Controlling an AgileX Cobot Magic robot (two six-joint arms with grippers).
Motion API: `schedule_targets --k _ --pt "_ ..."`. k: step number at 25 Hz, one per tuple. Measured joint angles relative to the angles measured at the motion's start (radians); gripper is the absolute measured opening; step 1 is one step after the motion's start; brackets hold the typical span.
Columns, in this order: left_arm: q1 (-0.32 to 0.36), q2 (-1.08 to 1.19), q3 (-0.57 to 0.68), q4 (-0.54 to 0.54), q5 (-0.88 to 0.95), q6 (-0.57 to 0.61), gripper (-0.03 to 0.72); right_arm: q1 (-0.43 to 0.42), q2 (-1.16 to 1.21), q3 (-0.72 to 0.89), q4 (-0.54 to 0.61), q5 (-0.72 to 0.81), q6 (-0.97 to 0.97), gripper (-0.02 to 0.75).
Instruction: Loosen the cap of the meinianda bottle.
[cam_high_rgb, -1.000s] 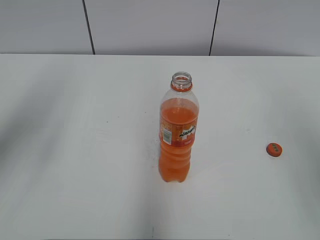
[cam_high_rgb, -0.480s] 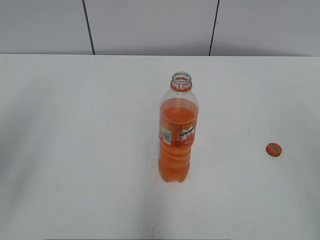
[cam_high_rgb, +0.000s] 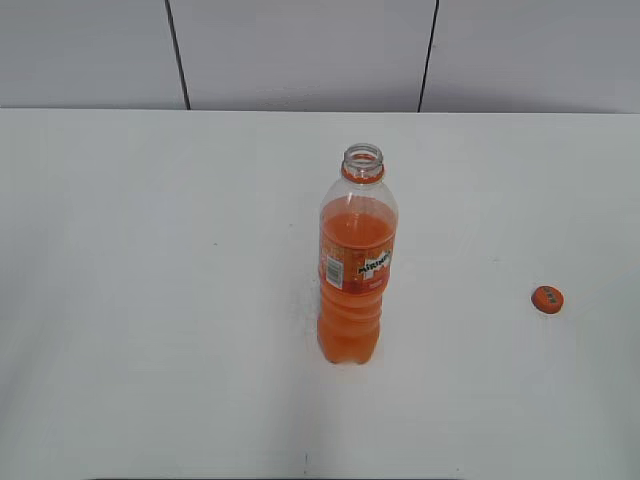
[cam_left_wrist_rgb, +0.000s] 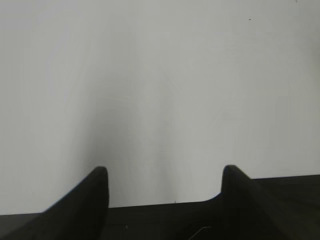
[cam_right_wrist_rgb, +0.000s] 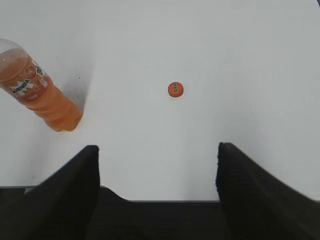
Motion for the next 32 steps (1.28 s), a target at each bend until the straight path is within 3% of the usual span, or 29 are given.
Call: schedule_targets --k 10,25,32 --pt "0.000 -0.284 0.121 -0.042 -0.033 0.000 0.436 0.000 -0.038 0.003 -0.075 0.000 -0.037 0.544" --pt "0.000 -0.406 0.131 -0.038 -0.050 0.000 0.436 0.000 -0.263 0.214 -0.088 -0.005 -0.141 0.544" --pt "0.000 -0.499 0.131 -0.039 -0.050 0.000 0.436 0.000 -0.264 0.258 -0.095 -0.099 -0.141 0.544"
